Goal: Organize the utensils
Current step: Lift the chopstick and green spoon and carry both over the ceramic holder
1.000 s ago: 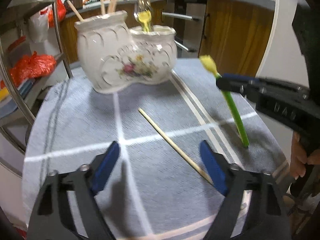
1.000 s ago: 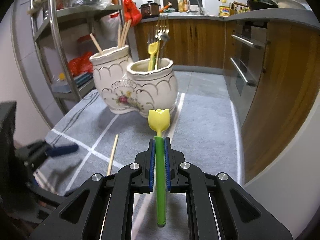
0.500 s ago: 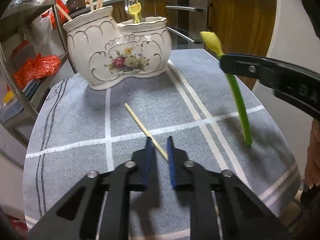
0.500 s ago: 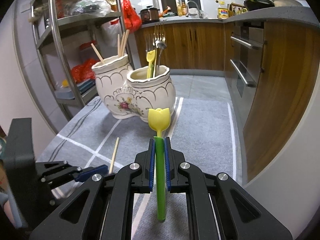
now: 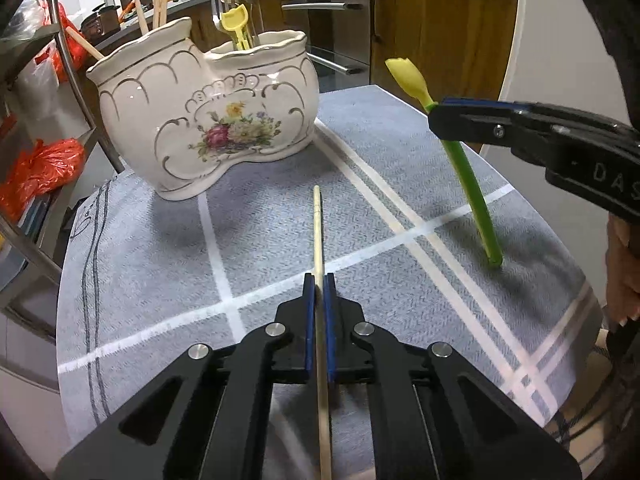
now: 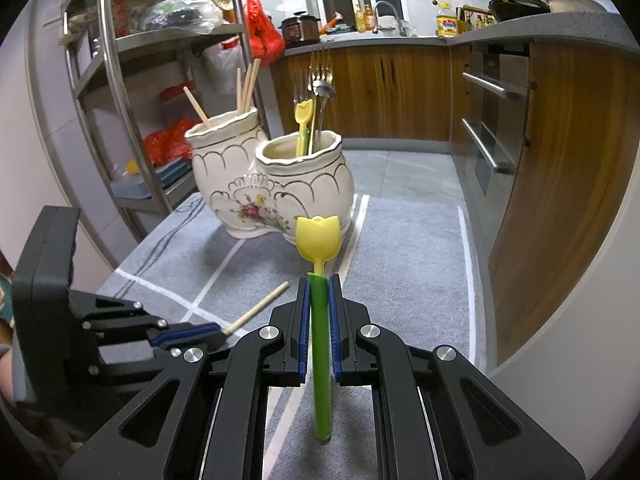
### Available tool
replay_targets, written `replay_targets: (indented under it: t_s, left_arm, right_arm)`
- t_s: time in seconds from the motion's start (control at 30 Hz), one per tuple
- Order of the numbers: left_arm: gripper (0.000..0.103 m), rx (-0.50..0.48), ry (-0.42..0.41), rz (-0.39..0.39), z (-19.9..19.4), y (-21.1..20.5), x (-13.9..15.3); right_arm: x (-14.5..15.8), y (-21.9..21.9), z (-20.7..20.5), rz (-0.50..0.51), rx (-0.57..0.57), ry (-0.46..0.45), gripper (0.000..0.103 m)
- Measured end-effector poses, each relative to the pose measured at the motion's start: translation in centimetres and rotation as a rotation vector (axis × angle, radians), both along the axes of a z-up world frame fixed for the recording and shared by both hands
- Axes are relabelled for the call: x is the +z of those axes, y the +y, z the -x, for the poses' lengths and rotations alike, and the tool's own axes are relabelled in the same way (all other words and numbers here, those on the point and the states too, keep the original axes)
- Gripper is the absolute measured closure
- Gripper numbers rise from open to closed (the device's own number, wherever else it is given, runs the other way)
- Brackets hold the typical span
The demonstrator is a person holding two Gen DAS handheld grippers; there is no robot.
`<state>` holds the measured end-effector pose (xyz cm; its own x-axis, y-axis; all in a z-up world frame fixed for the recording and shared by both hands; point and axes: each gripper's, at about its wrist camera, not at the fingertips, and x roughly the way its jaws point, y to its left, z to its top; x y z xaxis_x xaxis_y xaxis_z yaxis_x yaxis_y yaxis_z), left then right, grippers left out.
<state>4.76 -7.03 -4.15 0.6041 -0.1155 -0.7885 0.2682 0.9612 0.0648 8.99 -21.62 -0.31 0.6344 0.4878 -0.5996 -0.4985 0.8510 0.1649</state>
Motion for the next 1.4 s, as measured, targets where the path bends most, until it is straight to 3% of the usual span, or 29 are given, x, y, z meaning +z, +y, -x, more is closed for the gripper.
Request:
replay_targets:
  t_s: [0.27, 0.47, 0.73, 1.2, 1.4]
  left_arm:
    - [0.099, -0.054, -0.044, 0.003, 1.5, 1.1, 1.8]
    - [0.099, -0.117, -0.152, 0.021, 2.6, 1.4, 3.3]
    - [0.099, -0.102, -0.287, 0.093, 3.9, 3.7, 4.9]
    - [0.099, -0.065, -0.448, 0.205, 3.4, 8.2, 7.5]
    - [0.099, -0.066, -0.496, 0.235, 1.6, 9.2, 9.4]
  right_arm:
    - [-0.1, 0.6, 0.0, 0.002, 0.01, -0.005, 0.093]
    - [0.5, 0.5, 0.4, -0.036, 0.003, -0.053, 0.093]
    - [2.2, 1.0, 1.5, -0.061, -0.009, -0.18, 0.093]
    - [3.6, 2.4, 1.9, -0.077, -0.024, -0.286, 0.093]
    - [5.6, 2.6, 0.2, -0.115, -0.053, -0.309, 0.093]
